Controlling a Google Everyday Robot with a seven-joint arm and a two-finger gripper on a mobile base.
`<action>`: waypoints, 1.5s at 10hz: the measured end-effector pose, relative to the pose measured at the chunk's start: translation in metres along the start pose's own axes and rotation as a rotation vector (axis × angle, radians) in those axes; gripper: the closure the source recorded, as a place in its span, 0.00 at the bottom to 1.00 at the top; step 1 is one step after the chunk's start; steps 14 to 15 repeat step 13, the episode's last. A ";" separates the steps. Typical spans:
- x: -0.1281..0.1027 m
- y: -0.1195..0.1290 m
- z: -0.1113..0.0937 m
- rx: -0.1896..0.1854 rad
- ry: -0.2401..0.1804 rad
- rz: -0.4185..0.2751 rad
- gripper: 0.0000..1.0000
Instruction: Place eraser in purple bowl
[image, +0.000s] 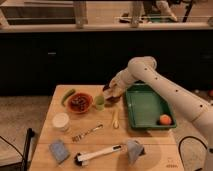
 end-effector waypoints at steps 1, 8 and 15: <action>0.005 -0.006 0.001 0.008 -0.006 0.005 0.98; 0.021 -0.036 0.032 0.005 0.026 0.025 0.98; 0.034 -0.038 0.049 -0.015 0.097 0.072 0.78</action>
